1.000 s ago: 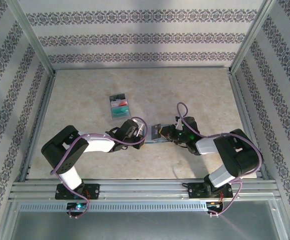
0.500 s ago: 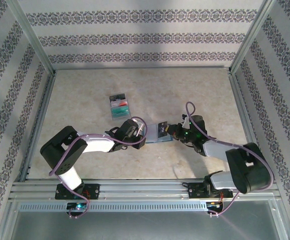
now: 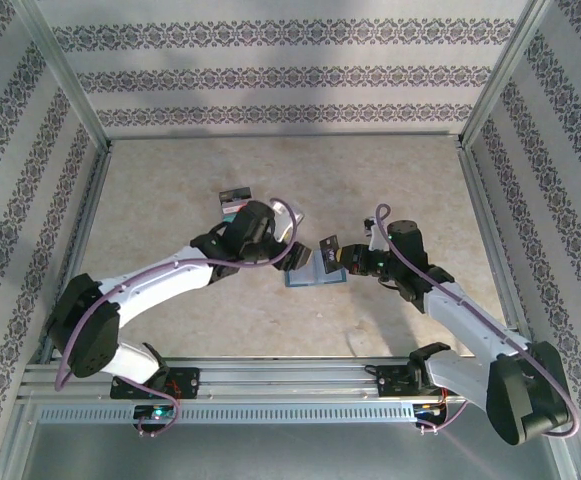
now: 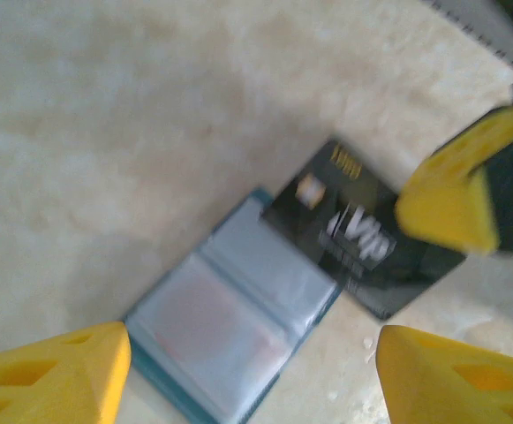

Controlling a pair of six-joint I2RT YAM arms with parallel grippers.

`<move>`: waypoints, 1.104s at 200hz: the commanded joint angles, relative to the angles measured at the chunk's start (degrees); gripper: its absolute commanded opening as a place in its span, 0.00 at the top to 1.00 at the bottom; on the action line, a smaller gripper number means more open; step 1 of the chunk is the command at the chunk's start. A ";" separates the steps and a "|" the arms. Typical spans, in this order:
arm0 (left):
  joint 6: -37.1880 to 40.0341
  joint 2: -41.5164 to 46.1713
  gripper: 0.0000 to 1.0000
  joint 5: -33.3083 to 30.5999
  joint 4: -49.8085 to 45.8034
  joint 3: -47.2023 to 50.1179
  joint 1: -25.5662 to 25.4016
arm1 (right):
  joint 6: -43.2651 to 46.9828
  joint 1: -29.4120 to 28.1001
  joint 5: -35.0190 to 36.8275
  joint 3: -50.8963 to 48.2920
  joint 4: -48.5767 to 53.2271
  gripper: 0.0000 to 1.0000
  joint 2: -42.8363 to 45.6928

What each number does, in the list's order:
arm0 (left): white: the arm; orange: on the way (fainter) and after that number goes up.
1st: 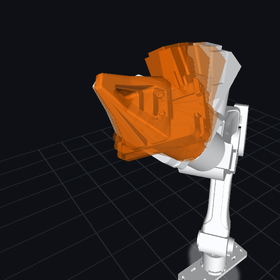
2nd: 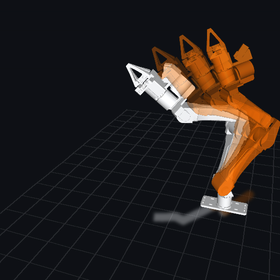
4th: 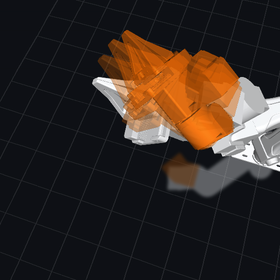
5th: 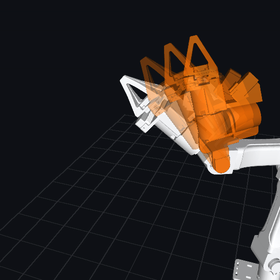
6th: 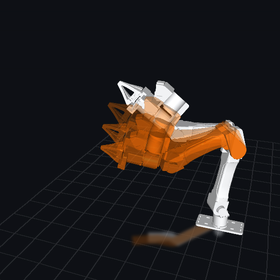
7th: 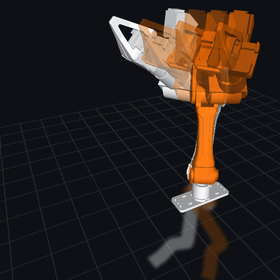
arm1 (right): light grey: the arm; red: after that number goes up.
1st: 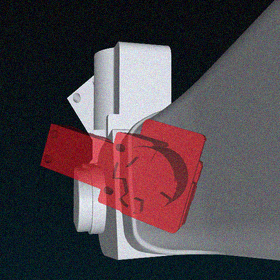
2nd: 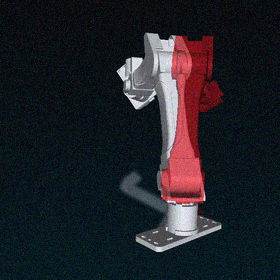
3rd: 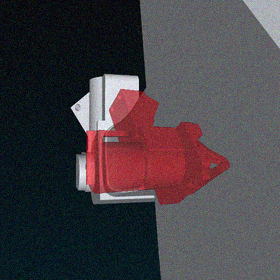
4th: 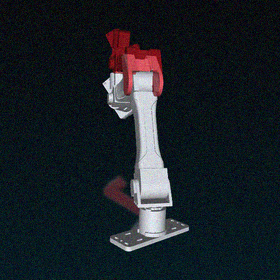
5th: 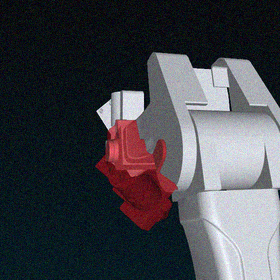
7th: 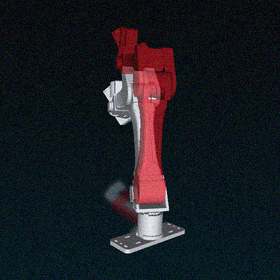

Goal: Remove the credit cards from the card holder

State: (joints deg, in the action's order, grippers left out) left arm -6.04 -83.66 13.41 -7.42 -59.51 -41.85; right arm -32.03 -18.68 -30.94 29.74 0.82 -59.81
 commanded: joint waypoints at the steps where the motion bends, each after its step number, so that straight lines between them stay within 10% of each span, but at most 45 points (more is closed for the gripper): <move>1: 14.93 -0.89 0.21 4.48 -14.56 -8.05 1.61 | 7.67 -1.78 -3.24 2.80 4.31 1.00 1.77; 20: 19.18 -3.17 0.00 9.61 -19.85 -13.67 3.42 | 10.60 -3.38 -4.13 4.50 5.20 1.00 2.24; 79: 32.97 -7.60 0.09 36.04 -31.97 -26.60 10.59 | 16.84 -6.01 -10.10 10.16 7.50 1.00 -0.12; 155: 54.57 -19.90 0.42 37.05 -59.93 -44.73 10.73 | 21.86 -7.49 -14.03 16.02 12.93 1.00 -3.79; 221: 61.99 -30.56 0.49 38.10 -73.99 -57.53 10.60 | 23.02 -8.48 -14.41 18.08 14.85 1.00 -4.70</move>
State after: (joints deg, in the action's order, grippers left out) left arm 49.78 -113.06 48.69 -72.12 -114.13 -31.27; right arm -10.70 -26.52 -43.88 46.11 14.81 -64.34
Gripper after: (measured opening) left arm 0.525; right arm 0.051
